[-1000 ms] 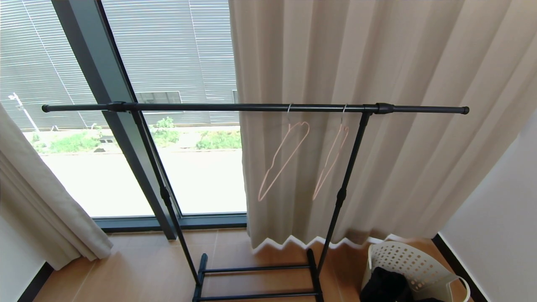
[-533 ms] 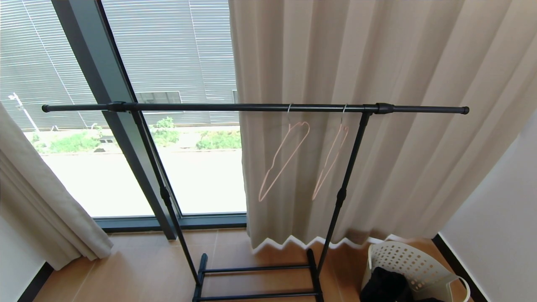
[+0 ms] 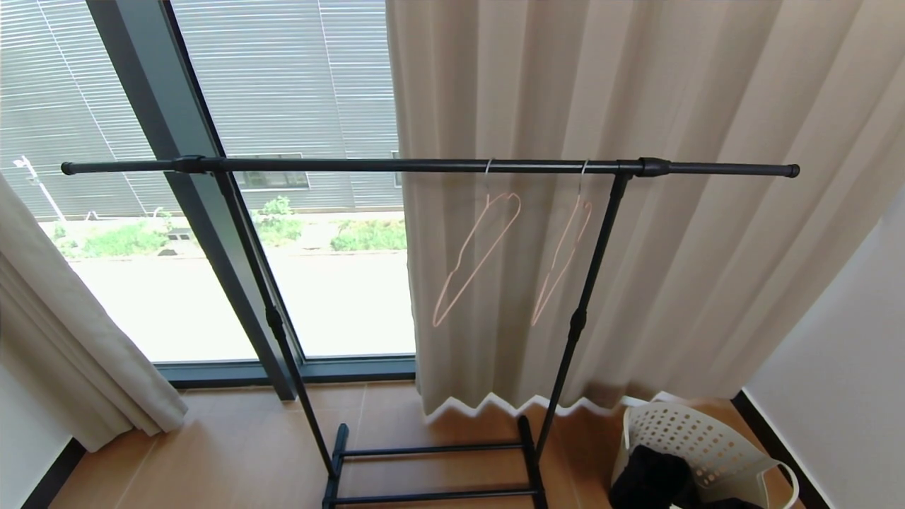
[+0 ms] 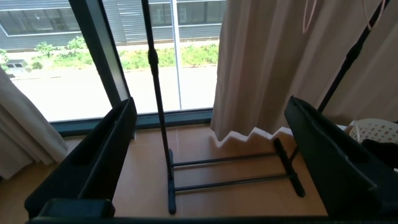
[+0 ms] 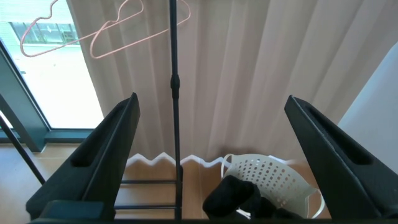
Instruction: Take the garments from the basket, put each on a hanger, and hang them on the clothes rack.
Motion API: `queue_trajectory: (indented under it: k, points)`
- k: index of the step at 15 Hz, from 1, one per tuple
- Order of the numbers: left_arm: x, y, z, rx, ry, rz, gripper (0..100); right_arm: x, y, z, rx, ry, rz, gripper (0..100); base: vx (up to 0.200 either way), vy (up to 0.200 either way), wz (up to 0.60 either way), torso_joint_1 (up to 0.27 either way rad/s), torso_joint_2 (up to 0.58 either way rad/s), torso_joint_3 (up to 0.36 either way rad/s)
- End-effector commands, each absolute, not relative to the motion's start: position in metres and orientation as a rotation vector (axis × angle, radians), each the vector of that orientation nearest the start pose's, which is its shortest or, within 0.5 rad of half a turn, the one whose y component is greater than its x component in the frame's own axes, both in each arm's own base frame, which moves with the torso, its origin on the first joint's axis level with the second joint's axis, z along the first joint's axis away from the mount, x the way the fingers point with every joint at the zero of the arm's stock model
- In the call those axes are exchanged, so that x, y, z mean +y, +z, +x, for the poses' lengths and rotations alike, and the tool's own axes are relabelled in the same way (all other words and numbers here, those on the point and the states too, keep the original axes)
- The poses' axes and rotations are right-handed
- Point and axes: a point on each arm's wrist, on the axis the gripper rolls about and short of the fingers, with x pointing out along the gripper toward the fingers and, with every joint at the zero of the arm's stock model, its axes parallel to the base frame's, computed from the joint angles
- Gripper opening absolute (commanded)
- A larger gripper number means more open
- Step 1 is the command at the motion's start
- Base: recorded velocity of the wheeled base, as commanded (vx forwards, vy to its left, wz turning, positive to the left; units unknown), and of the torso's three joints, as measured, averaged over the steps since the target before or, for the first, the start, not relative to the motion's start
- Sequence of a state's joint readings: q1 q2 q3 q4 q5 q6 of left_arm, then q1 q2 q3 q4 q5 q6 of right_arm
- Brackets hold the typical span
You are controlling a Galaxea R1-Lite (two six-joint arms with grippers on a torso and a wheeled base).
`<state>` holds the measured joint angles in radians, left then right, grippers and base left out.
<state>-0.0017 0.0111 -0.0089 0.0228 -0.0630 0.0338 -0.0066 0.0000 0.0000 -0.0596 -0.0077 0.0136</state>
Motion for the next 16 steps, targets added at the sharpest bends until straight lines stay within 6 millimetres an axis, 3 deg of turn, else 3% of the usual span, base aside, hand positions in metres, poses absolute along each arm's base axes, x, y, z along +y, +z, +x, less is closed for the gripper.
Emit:
queue_trajectory:
  k: [1, 16]
  points:
    - [-0.0014, 0.0759, -0.0227, 0.023, -0.065, 0.033, 100, 0.0000, 0.0816, -0.0230, -0.060, -0.013, 0.014, 100, 0.000, 0.000, 0.00, -0.159, 0.34, 0.198]
    - [-0.0014, 0.0759, -0.0227, 0.023, -0.065, 0.033, 100, 0.0000, 0.0816, -0.0230, -0.060, -0.013, 0.014, 100, 0.000, 0.000, 0.00, -0.155, 0.36, 0.201]
